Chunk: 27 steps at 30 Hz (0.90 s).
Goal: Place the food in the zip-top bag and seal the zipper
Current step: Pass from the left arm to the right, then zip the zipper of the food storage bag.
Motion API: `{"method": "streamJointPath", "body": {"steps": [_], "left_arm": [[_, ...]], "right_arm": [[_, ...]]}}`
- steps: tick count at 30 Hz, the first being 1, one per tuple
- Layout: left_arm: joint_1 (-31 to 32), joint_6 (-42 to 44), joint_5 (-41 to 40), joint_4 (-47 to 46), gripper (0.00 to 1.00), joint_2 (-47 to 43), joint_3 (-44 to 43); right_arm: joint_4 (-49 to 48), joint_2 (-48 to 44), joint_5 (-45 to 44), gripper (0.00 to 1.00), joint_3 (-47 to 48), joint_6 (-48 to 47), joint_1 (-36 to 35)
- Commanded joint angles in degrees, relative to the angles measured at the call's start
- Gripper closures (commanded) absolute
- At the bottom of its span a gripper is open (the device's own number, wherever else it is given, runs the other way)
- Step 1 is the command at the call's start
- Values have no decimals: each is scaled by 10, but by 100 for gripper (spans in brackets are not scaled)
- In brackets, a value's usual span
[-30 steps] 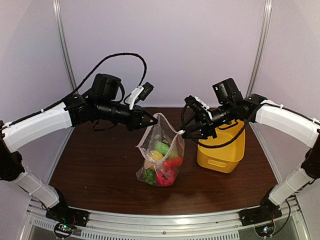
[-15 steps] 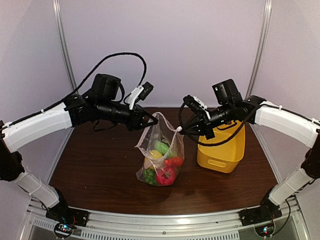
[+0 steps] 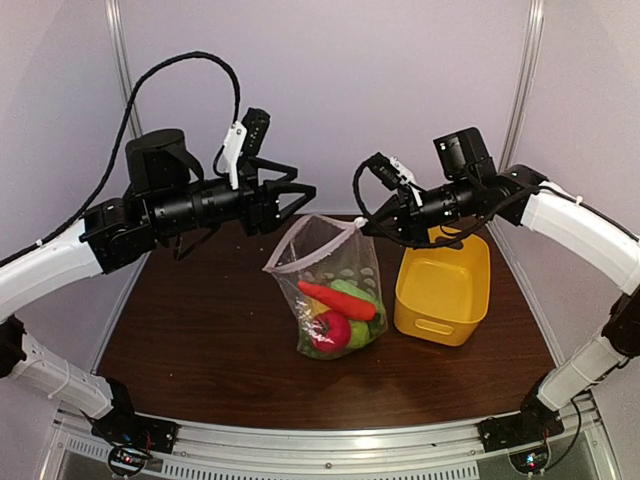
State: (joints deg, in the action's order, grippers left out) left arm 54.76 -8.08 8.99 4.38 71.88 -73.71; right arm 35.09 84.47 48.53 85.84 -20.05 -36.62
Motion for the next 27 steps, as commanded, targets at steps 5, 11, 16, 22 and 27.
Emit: {"method": "streamJointPath", "body": {"steps": [5,11,16,22,27], "left_arm": [[18,19,31,-69,42,118,-39],[18,19,88,-67,51,169,-73],[18,15,95,-52,58,193,-92],[18,17,95,-48,71,200,-93],[18,19,93,-21,76,211,-100]], "right_arm": [[26,1,-31,100,40,36,-3],[28,-5,-32,100,27,33,-3],[27,-8,-29,100,22,31,-4],[21,-11,-22,100,20,37,-4],[20,-13,-22,100,16,34,-4]]}}
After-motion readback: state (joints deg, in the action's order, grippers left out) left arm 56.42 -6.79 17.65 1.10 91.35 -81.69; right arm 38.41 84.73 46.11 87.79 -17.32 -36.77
